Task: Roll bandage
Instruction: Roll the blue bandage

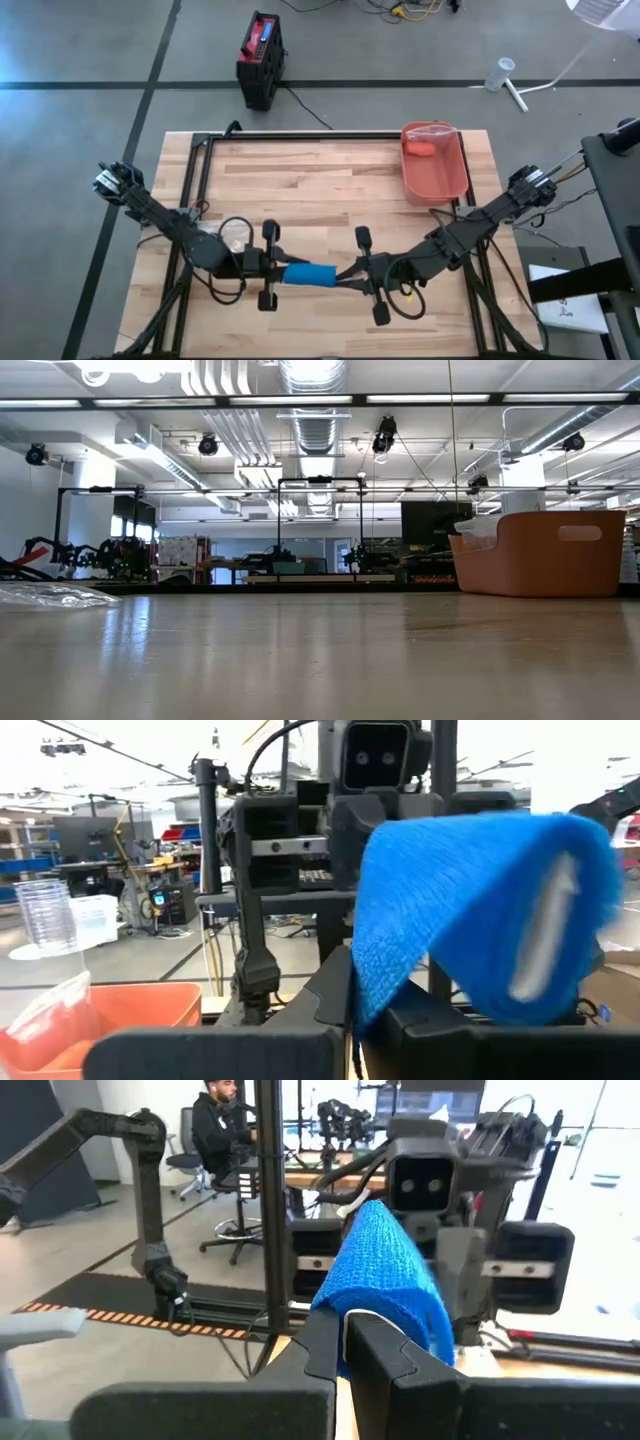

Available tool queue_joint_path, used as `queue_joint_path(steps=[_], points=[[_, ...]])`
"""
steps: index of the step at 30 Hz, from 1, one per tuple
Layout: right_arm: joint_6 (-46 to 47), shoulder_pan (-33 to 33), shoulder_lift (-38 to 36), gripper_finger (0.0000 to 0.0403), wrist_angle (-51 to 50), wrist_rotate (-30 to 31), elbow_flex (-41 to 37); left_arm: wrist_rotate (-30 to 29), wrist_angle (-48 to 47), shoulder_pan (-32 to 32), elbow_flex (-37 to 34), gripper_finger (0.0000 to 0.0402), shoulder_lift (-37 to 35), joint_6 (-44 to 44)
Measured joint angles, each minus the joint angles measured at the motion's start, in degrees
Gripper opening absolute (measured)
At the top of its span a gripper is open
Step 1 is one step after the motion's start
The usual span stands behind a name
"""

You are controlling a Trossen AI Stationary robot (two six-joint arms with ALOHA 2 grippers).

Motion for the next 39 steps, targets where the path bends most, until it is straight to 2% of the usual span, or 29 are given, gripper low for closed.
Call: queue_joint_path(steps=[5,15,26,32,39], points=[[3.4,0.4,0.0,0.0003,-1.7,-2.9,0.0,-2.0,0.0,0.5,0.0,0.0001,-0.2,2.5],[6.4,1.0,0.2,0.0003,-5.7,-3.0,-0.4,-2.7,-0.4,0.5,1.3,0.0,-5.0,9.5],[7.9,1.0,3.3,0.0003,-5.7,-3.6,-0.6,-1.2,-12.9,0.6,9.9,0.0,-5.9,12.1],[7.8,0.5,3.3,0.0003,-6.3,-3.9,-0.6,3.6,-13.1,0.6,12.8,0.0,-5.8,12.1],[5.6,0.7,3.3,0.0003,-5.6,-7.1,-0.6,1.3,-15.4,0.6,13.1,0.0,-5.8,12.4]])
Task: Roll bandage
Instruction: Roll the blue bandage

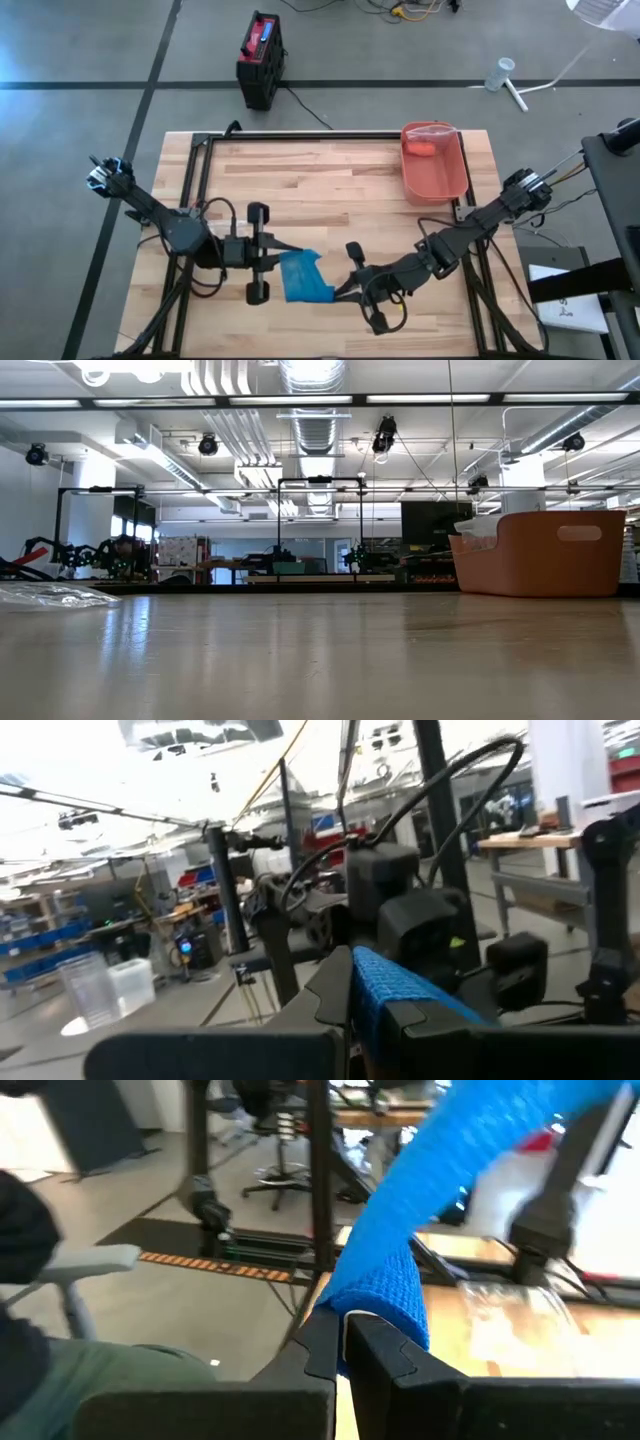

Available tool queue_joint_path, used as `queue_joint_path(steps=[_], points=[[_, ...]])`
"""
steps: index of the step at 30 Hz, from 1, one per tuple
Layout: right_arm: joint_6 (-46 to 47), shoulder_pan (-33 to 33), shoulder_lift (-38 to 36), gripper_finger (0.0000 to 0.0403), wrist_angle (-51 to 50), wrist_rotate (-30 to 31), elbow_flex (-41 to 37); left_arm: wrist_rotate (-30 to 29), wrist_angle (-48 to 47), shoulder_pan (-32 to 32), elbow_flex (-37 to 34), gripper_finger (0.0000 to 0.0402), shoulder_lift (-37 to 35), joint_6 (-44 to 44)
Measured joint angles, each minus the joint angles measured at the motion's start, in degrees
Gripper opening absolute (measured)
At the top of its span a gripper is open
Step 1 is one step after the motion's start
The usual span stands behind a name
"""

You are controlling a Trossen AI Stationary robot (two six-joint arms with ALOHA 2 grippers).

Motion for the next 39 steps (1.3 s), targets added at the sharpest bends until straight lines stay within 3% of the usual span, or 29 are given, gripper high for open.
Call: queue_joint_path(steps=[4,9,19,25,35,39], points=[[-1.9,0.1,0.0,0.0003,0.8,-4.2,0.5,-0.6,-0.3,0.6,-0.3,0.0,0.0,-0.3],[-4.4,0.3,0.0,0.0003,3.7,-5.0,0.5,-1.0,-2.5,0.8,-0.3,0.0,0.0,-1.4],[-7.3,0.4,-1.0,0.0003,6.2,-5.2,0.5,-1.3,-14.9,0.6,-0.3,0.0,0.0,-11.5],[-7.8,0.4,-2.8,0.0003,6.6,-3.5,0.5,0.6,-22.3,-0.6,-0.4,0.0,0.0,-17.7],[-10.2,-0.3,-3.3,0.0003,13.3,-1.2,0.5,6.5,-20.3,-0.6,-0.7,0.0,3.1,-20.6],[-11.1,-0.6,-3.3,0.0003,13.0,4.7,0.5,7.8,-18.3,-0.8,-0.7,0.0,5.0,-21.9]])
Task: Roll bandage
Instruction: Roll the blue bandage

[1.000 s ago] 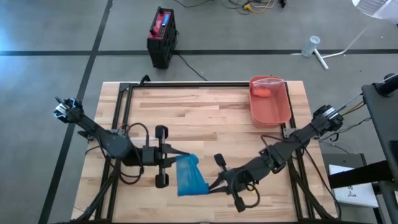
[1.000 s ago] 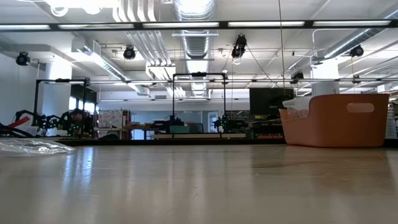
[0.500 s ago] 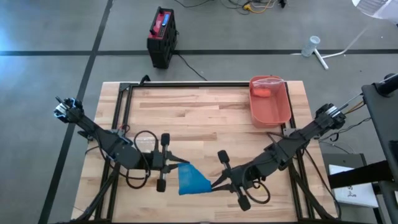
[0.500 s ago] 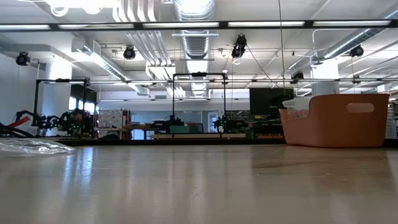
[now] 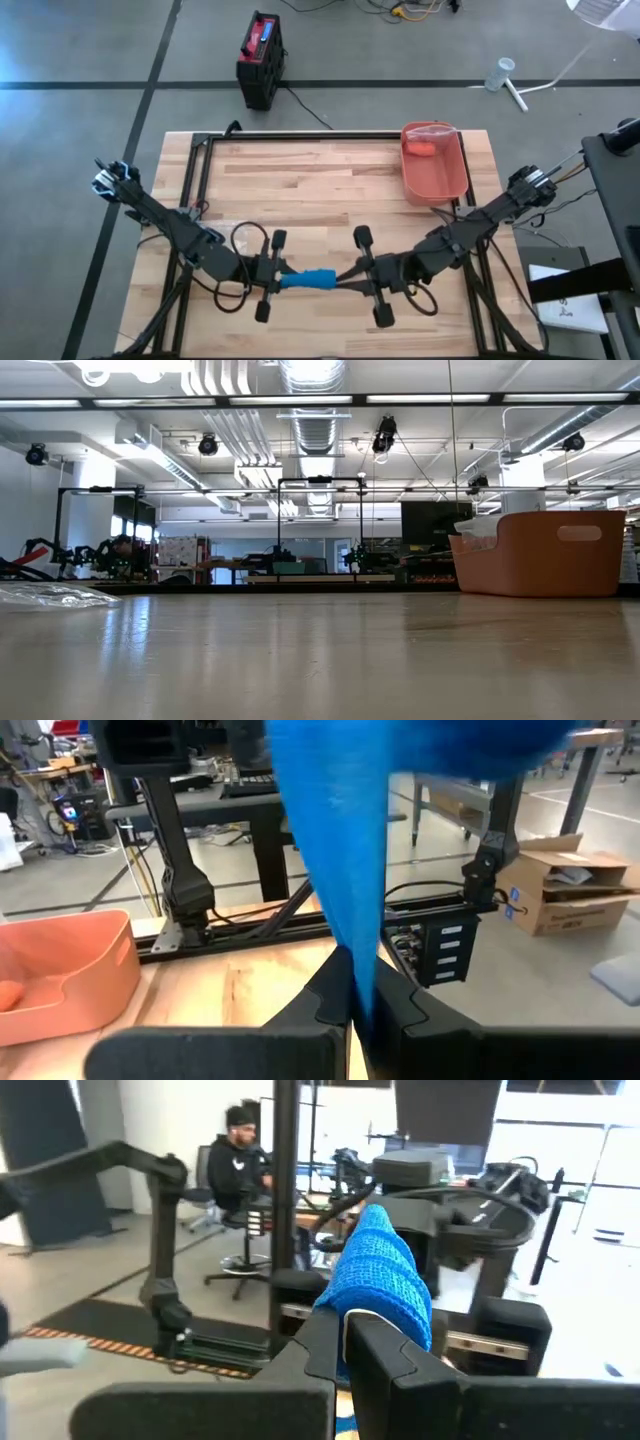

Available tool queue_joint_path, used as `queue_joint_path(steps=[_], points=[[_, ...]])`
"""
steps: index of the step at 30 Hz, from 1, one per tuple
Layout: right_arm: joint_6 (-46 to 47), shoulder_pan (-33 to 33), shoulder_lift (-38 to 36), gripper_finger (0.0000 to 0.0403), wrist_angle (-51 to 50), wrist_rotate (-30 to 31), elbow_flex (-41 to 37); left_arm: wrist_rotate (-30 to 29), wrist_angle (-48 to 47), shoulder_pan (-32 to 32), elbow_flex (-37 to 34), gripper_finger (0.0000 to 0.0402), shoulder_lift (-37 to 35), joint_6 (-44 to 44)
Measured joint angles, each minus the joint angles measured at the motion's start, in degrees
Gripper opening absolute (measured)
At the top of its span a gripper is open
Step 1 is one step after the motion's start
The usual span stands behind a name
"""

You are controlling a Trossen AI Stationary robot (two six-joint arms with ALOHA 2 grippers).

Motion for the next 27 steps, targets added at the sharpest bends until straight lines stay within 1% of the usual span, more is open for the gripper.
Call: queue_joint_path(steps=[4,11,23,27], points=[[-1.0,-0.1,0.0,0.0003,-1.5,1.2,0.0,0.0,0.3,-0.5,0.0,0.0,0.0,-1.1],[-4.1,-0.1,-0.1,0.0003,-5.0,1.5,0.0,0.1,1.5,-2.2,0.0,0.0,-1.3,-2.1],[-17.1,0.0,-0.1,0.0003,-7.6,1.5,0.0,0.9,1.9,-3.6,0.0,0.0,-2.3,-4.7],[-20.2,0.0,-0.1,0.0003,-7.6,1.6,0.0,1.2,3.5,-3.6,-0.1,0.0,-2.4,-5.6]])
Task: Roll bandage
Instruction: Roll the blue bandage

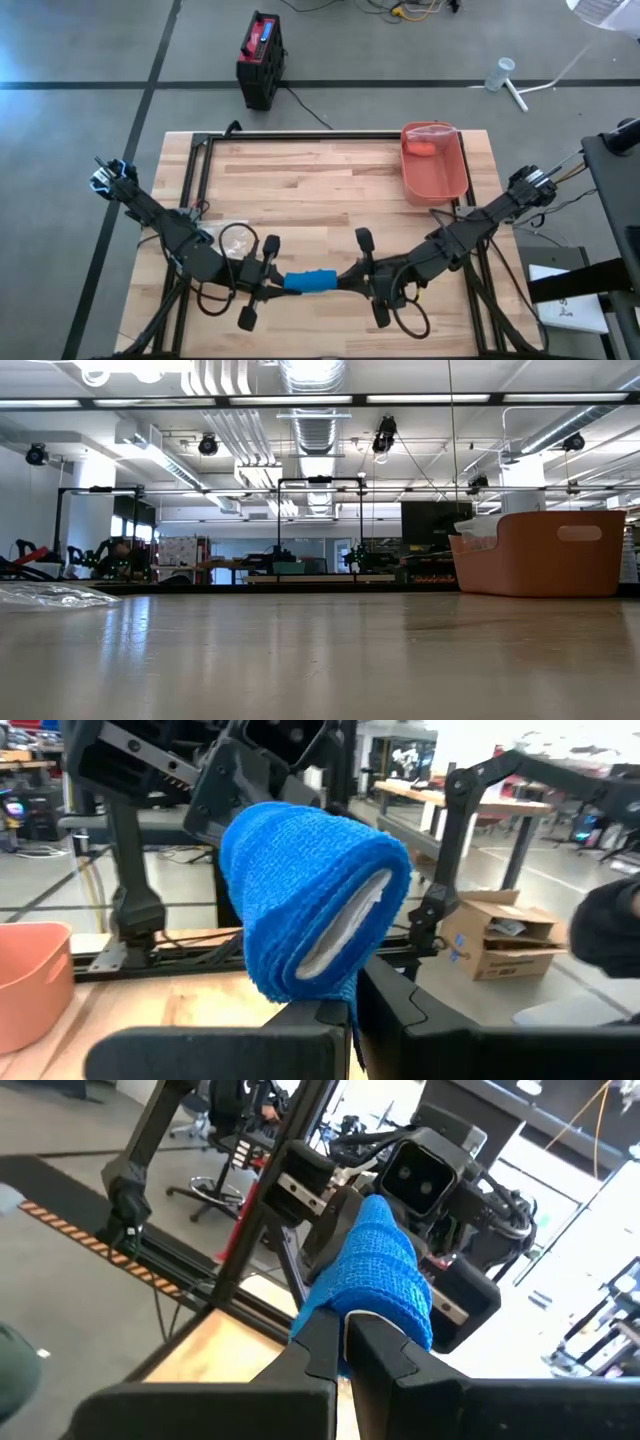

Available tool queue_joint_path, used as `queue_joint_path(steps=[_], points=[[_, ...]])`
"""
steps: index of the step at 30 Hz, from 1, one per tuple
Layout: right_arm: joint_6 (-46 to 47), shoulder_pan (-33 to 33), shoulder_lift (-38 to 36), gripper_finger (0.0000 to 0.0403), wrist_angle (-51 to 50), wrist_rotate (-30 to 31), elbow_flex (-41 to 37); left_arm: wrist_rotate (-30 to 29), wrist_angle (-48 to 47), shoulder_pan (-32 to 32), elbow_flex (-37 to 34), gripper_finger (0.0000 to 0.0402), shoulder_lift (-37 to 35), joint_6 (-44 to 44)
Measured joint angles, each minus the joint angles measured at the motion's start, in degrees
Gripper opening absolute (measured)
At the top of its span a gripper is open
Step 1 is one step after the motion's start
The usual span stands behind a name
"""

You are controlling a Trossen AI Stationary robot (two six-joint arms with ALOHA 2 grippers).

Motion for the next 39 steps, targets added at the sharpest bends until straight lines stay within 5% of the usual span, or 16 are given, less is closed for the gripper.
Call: queue_joint_path(steps=[16,24,39], points=[[-15.5,-0.8,1.0,0.0003,1.3,4.4,0.0,0.3,3.5,1.1,0.0,0.0,0.0,-4.6],[-23.8,-1.1,1.9,0.0003,0.8,6.5,0.0,-3.1,3.6,2.4,0.0,0.0007,-0.7,-15.4],[-25.9,-0.2,1.7,0.0003,-2.6,11.4,-0.1,-4.2,4.8,2.4,0.0,0.0146,-1.7,-19.2]])
